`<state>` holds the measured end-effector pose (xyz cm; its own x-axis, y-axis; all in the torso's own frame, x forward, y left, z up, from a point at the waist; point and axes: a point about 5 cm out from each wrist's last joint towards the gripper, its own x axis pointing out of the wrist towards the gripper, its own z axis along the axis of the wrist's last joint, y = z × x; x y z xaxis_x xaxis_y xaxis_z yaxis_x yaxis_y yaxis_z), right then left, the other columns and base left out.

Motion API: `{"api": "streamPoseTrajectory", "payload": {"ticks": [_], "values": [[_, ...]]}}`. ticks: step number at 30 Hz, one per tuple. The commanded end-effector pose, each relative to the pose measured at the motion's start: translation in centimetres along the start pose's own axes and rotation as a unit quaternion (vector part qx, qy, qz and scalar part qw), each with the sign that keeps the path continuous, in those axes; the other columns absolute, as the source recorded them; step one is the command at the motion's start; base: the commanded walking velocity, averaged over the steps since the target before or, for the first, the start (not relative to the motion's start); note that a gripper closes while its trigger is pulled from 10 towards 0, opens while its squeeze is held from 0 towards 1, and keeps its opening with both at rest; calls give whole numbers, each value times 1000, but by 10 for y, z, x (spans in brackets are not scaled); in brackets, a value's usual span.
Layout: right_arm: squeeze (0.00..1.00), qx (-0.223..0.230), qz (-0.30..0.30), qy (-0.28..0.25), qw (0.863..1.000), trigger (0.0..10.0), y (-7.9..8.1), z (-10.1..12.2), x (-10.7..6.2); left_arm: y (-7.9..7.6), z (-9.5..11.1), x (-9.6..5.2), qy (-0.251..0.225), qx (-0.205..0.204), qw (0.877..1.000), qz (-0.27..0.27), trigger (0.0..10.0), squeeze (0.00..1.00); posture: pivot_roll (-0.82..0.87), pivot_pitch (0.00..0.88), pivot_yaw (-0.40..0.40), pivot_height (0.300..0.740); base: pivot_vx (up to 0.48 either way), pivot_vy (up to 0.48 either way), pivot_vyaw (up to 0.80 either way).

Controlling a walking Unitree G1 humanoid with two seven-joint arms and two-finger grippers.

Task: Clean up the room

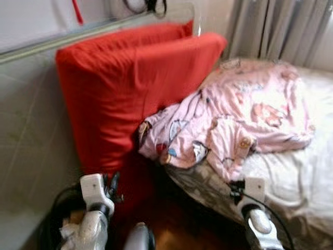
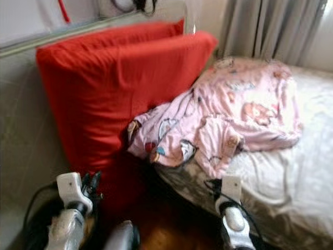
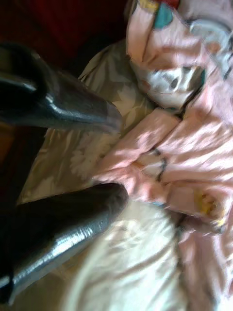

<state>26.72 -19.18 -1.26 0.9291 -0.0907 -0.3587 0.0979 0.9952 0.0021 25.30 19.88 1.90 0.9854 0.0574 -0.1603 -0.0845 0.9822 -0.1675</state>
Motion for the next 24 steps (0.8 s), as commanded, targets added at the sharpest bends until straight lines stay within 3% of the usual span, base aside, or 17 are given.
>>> {"api": "streamPoseTrajectory", "payload": {"ticks": [1,11,19,24], "values": [[0,0,1,-3,1000,10000,0,1,0,-2,6,4,-9,-2,1000,-2,10000,0,39,0,51,605,0,0,0],[0,1,3,0,1000,10000,0,0,0,-2,6,4,-8,0,1000,-2,10000,0,39,0,50,605,0,0,0],[0,-14,23,4,1000,10000,3,0,0,-2,6,4,-8,-1,1000,-2,10000,0,40,0,49,605,288,0,0],[0,-5,28,5,1000,10000,4,-2,-1,-2,6,4,-7,-1,1000,-3,10000,0,40,0,49,605,308,0,576]]}}
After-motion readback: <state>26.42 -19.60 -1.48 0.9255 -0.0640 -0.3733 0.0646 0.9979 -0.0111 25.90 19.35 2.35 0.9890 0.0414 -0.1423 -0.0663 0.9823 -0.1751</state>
